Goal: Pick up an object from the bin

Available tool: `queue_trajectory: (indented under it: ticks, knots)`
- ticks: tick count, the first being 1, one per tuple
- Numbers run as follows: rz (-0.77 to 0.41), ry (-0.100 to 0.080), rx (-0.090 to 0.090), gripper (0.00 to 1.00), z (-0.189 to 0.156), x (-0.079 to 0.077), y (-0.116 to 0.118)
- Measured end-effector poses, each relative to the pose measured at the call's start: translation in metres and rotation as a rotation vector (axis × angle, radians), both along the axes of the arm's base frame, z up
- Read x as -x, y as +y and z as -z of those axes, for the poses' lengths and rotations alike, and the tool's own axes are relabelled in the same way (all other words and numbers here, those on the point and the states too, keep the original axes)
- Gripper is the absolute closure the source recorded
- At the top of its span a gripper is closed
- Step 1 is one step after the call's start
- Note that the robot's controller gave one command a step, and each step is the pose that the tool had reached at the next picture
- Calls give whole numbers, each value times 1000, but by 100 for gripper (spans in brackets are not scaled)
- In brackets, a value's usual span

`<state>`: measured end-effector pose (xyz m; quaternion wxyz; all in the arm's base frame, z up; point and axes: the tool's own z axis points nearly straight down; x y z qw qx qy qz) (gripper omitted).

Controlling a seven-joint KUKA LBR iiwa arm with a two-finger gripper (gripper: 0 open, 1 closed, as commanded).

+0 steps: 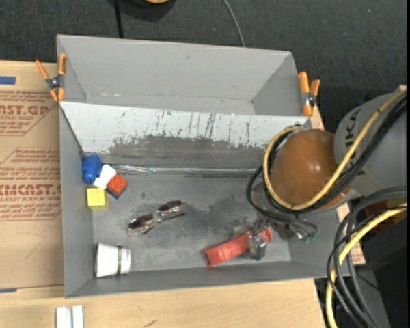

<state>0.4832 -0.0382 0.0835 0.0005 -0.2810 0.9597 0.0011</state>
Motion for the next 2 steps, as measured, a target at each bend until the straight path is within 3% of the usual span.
queue_trajectory:
  ticks: [2]
  knots:
    - [0,-4,0,100,-17,-1,0]
